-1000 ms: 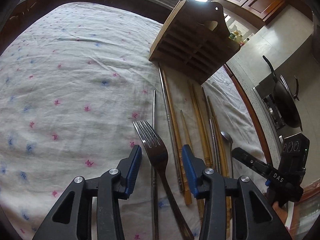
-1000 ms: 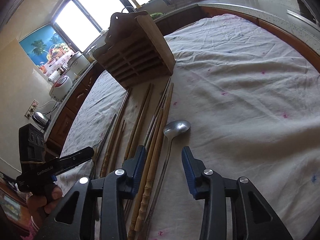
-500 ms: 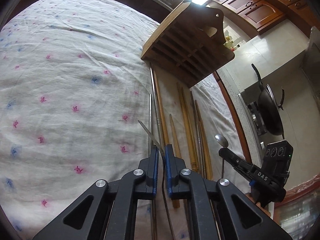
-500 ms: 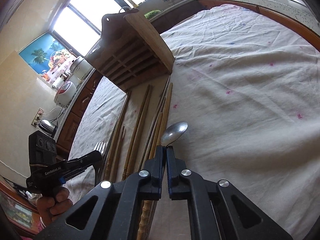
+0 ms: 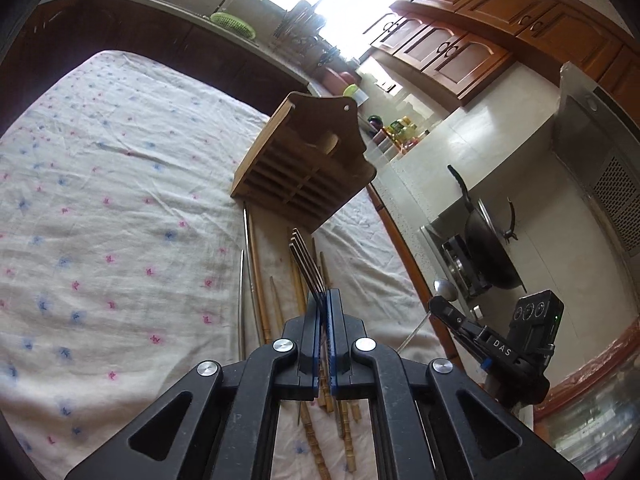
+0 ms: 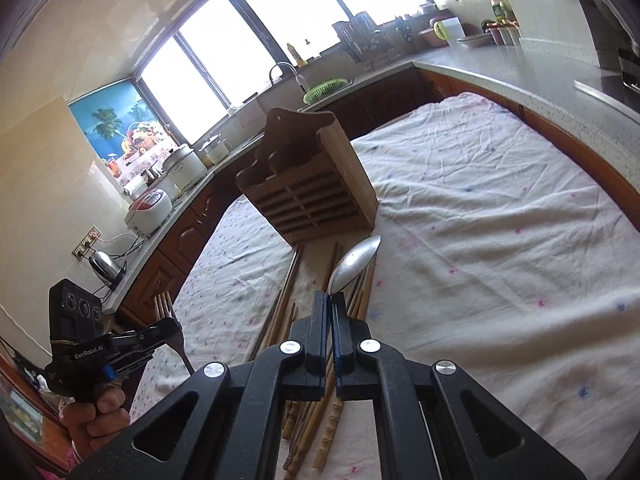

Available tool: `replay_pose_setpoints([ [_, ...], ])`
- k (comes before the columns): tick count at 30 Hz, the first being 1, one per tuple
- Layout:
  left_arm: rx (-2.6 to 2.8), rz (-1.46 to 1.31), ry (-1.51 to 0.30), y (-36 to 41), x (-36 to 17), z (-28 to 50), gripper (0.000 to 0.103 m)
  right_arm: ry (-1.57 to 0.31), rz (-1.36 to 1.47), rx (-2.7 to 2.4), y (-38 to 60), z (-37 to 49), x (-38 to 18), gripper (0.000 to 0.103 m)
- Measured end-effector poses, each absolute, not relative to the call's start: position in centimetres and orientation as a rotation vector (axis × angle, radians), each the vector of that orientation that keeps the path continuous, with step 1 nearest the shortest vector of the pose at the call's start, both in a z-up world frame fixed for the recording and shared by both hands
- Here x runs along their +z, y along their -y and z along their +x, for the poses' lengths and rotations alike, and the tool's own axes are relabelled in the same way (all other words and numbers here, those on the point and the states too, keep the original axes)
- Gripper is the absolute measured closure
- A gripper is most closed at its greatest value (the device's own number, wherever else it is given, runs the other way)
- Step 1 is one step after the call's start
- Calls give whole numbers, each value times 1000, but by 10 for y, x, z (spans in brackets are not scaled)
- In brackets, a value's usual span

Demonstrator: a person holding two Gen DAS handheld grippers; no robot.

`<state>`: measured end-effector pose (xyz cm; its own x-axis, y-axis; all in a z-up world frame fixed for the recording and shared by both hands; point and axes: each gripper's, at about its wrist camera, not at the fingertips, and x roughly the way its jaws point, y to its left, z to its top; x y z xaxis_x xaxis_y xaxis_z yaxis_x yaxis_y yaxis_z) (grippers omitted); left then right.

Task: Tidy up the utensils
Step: 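Lift the fork with the left gripper while the right gripper lifts the spoon toward the holder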

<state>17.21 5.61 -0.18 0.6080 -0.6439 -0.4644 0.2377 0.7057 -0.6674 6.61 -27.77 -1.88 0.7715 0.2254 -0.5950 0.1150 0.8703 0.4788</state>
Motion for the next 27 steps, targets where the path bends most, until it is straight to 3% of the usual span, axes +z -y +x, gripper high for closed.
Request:
replay_pose_setpoints([
  [13,-524,-529,-676,-56,23,178,103,-594,370,-16,270,80,10,101],
  [27,-529,-463,-548,-41,76,235,103,-492,336,-22,283,121,46,101],
])
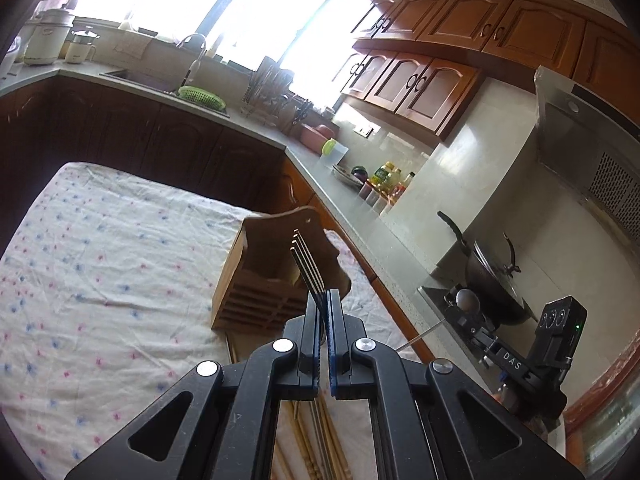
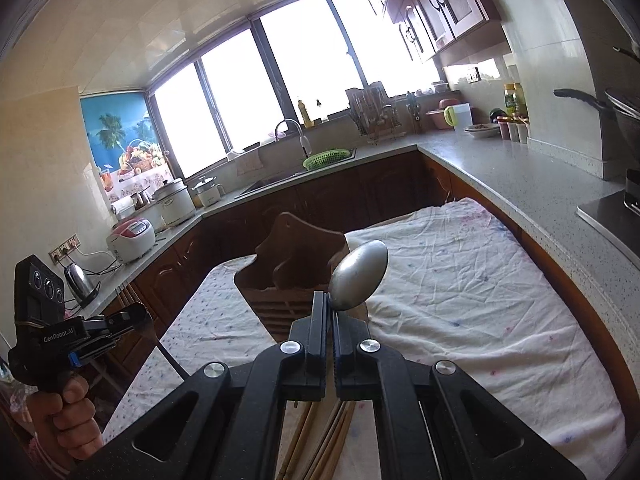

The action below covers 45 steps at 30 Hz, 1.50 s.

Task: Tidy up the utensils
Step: 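Lift the fork with the left gripper while the right gripper lifts the spoon toward the holder, then lower the fork into the wooden holder and open the left gripper while the right gripper drops the spoon in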

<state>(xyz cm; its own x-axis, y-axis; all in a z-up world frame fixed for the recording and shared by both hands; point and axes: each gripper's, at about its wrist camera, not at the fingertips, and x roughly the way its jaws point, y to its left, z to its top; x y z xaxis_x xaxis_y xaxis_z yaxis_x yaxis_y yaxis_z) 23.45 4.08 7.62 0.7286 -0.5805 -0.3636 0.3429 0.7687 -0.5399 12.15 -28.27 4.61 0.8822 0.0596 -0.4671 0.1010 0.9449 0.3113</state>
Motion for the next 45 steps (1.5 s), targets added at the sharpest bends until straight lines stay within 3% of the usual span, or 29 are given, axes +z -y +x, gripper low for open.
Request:
replay_pose_setpoints([
  [8,-477,-399,-468,-23,97,307,103,-395,247,-48,286,182,78,101],
  [18,-410,-388,-510,7,39,387,102,-509,83,-44,268,256,41,101],
  [28,-408,-339,-548,33,3,411,101,-609,101,-39,274,272,-9,101],
  [38,-409,-346,-557,21,0,405,100,-609,126,-39,276,274,-6,101],
  [40,-399,-353,-566,18,1,401,97,-611,141,-37,277,273,-6,99],
  [43,-390,-373,-550,10,6,392,78,-606,165,-37,280,270,-4,95],
  [45,-376,-376,-536,5,10,384,53,-595,187,-37,283,265,0,79],
])
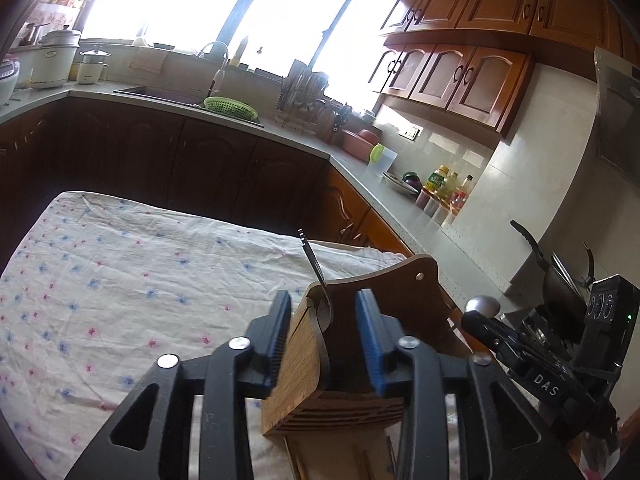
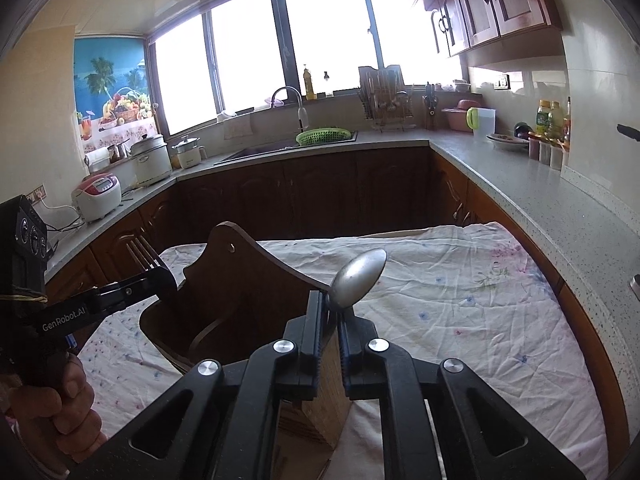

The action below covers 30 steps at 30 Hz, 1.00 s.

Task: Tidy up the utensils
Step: 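Lower the fork into the wooden holder and open the left gripper while the right gripper drops the spoon in, then withdraw both open grippers from the holder back toward the chopsticks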

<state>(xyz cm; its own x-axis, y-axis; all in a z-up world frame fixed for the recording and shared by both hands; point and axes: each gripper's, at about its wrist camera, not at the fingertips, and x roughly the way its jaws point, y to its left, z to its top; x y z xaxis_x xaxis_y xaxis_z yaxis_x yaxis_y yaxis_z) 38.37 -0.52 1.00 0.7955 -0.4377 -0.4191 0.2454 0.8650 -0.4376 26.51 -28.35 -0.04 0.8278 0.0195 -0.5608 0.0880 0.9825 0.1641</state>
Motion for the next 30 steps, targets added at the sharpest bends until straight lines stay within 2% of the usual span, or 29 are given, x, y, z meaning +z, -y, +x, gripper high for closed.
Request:
replay_pose_setpoints([
  [1,-366,-378,-529,3,12,379,47,-584,200,-34,285,262,2,60],
  [2,-360,-382,-518,0,13,373,43,-572,209,-33,287,258,5,47],
  [4,-347,-383,-511,-6,15,361,37,-555,216,-46,288,251,11,41],
  [5,-333,-383,-509,-9,15,355,31,-548,221,-49,288,248,14,33],
  [8,-307,-384,-492,-16,14,330,23,-522,220,-69,288,236,21,12],
  [13,-262,-396,-480,-27,15,290,14,-505,166,-132,280,215,29,1],
  [18,-243,-396,-466,-30,15,245,9,-493,116,-158,267,189,35,1],
  [30,-242,-385,-500,-41,8,174,8,-500,120,-137,249,126,31,0],
])
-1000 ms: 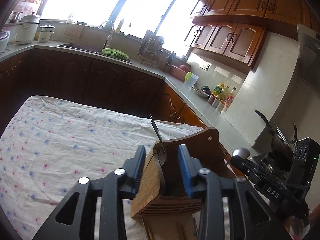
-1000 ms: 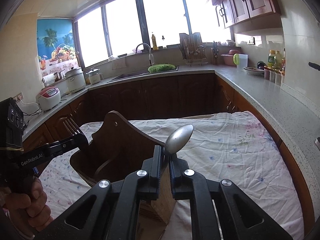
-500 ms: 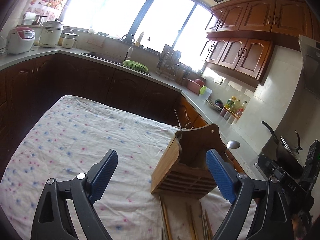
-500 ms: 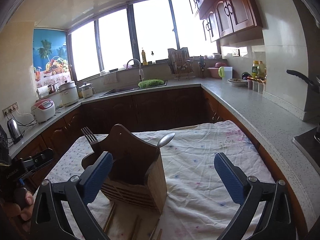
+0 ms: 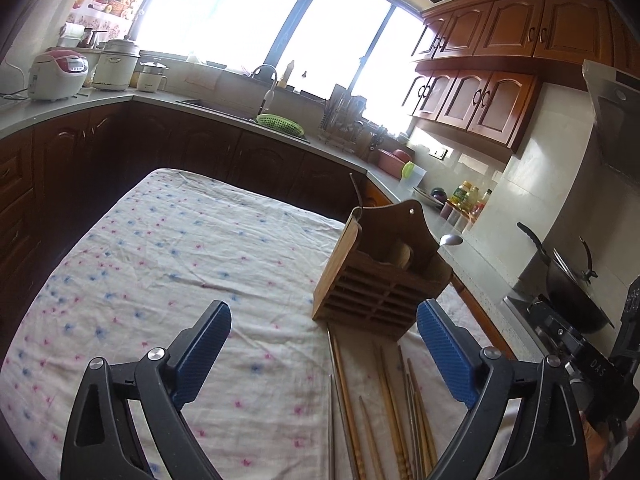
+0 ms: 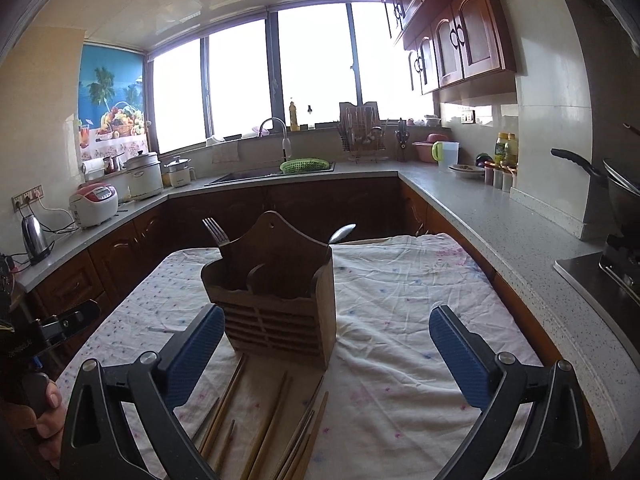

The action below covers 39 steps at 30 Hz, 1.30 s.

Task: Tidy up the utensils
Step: 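Withdraw both open grippers from the holder back toward the chopsticks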

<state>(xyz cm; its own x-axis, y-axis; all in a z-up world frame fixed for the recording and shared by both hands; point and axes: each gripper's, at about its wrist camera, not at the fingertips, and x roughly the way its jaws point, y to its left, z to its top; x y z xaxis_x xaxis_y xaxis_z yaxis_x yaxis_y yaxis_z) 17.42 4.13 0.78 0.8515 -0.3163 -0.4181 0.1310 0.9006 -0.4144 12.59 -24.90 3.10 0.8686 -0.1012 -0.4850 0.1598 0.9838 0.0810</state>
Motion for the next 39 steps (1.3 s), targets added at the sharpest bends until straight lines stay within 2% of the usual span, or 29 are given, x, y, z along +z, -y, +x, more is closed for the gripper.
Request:
replay_pose_setpoints([
  [17,-198,-268,-596,-24,-2,107,8,-582,267,-115,248,50,-9,0],
  [39,-194,-136,-773,8,-18,153,11,-668,340,-85,254,63,-35,1],
])
